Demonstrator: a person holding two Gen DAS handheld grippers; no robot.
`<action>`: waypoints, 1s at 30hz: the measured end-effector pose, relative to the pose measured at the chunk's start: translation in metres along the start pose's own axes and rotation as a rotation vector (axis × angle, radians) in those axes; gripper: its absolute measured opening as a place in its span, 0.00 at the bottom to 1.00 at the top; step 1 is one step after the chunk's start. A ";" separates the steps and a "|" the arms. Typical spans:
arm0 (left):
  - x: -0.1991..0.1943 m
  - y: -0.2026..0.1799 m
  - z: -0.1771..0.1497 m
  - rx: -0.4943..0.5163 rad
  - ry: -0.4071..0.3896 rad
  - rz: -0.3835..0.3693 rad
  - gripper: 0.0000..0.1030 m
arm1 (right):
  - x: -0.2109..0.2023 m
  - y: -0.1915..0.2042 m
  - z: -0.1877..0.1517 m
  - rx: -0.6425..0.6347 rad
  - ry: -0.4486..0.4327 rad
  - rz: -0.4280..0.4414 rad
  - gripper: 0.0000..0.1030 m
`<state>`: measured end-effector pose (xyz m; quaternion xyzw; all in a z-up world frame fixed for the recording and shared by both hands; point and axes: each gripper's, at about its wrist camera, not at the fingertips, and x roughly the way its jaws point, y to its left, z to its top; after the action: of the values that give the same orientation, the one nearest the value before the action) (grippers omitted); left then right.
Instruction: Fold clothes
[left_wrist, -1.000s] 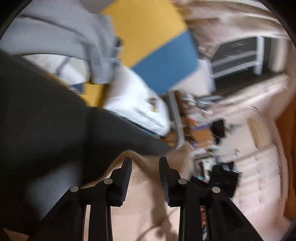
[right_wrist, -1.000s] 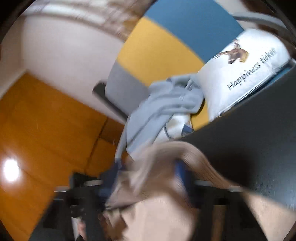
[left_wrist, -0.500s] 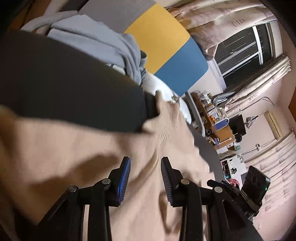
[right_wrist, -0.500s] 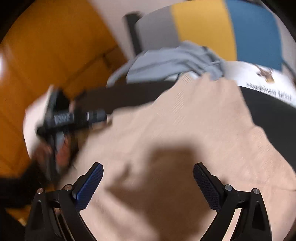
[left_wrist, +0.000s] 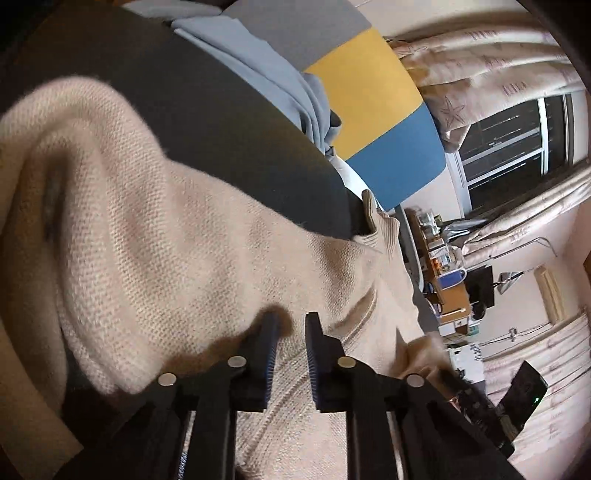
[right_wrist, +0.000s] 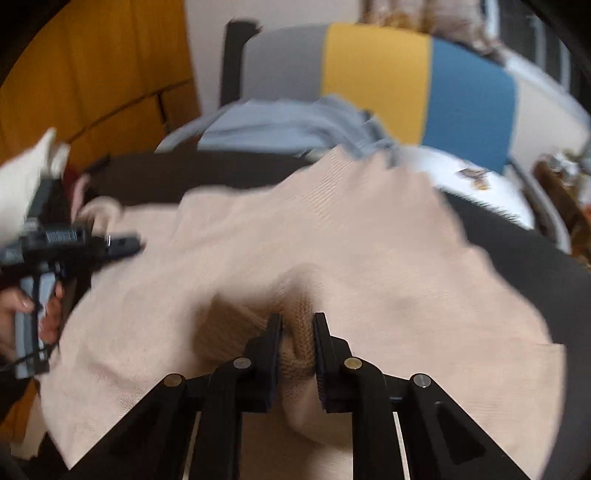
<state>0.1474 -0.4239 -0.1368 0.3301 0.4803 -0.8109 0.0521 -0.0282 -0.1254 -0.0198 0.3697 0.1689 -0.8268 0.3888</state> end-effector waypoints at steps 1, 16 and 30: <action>0.000 0.001 0.000 -0.002 0.004 0.004 0.05 | -0.015 -0.016 0.000 0.017 -0.019 -0.041 0.16; 0.002 -0.008 -0.004 0.019 -0.012 0.067 0.01 | -0.135 -0.308 -0.102 0.592 -0.030 -0.524 0.16; -0.002 -0.094 -0.004 0.314 -0.060 0.230 0.24 | -0.192 -0.350 -0.123 0.652 -0.082 -0.745 0.88</action>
<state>0.1127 -0.3709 -0.0669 0.3623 0.3052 -0.8742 0.1065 -0.1566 0.2680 0.0378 0.3535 0.0066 -0.9333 -0.0629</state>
